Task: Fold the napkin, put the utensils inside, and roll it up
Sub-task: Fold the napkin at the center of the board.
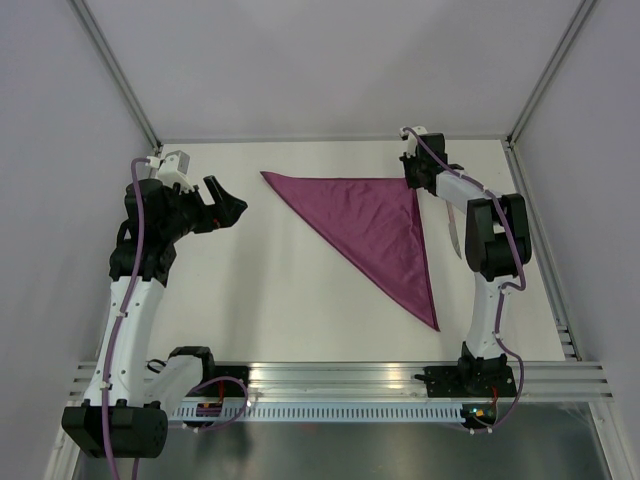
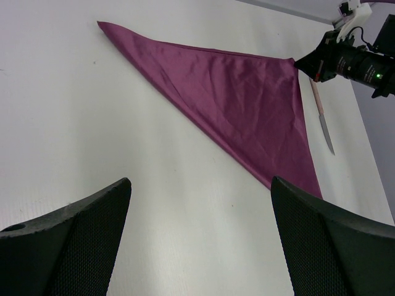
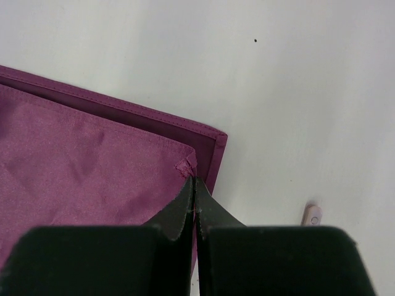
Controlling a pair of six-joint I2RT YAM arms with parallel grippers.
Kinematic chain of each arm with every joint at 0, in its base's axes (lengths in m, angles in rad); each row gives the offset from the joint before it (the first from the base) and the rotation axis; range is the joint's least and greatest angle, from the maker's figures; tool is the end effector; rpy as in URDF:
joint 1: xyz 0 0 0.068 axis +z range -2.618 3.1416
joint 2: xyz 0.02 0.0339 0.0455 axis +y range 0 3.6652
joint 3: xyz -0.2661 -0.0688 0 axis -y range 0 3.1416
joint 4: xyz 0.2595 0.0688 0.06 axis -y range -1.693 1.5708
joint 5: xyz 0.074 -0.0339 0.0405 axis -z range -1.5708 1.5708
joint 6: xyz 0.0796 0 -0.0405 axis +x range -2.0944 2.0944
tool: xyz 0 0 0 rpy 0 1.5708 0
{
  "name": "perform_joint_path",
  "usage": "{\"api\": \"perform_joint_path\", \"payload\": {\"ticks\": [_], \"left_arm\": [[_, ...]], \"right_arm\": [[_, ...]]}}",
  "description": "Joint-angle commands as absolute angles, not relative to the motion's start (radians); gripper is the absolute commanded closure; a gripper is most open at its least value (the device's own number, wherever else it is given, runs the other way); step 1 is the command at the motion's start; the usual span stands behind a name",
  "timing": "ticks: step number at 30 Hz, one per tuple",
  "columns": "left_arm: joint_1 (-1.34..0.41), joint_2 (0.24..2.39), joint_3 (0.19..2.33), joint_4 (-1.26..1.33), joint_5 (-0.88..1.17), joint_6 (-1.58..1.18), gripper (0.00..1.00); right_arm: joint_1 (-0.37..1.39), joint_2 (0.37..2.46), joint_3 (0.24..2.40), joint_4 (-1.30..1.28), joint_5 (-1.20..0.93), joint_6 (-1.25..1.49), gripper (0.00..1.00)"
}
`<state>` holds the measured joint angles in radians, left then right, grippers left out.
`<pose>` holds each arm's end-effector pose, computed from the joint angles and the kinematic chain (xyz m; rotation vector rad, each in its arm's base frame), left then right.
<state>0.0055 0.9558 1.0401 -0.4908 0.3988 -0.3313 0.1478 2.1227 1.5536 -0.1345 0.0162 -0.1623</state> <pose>0.2555 -0.0295 0.3542 -0.0720 1.9919 -0.6049 0.5220 0.0764 0.1514 -0.3428 2.2484 -0.0261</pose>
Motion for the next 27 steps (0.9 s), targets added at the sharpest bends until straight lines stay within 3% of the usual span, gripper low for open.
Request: {"api": "perform_joint_path", "payload": {"ticks": [1, 27], "left_arm": [[0.012, 0.957, 1.031, -0.453, 0.426, -0.348, 0.03], [0.011, 0.965, 1.028, -0.453, 0.428, -0.348, 0.03]], "right_arm": [[0.138, 2.138, 1.598, -0.109, 0.026, -0.153, 0.99], [0.114, 2.183, 1.620, -0.118, 0.034, -0.163, 1.00]]}}
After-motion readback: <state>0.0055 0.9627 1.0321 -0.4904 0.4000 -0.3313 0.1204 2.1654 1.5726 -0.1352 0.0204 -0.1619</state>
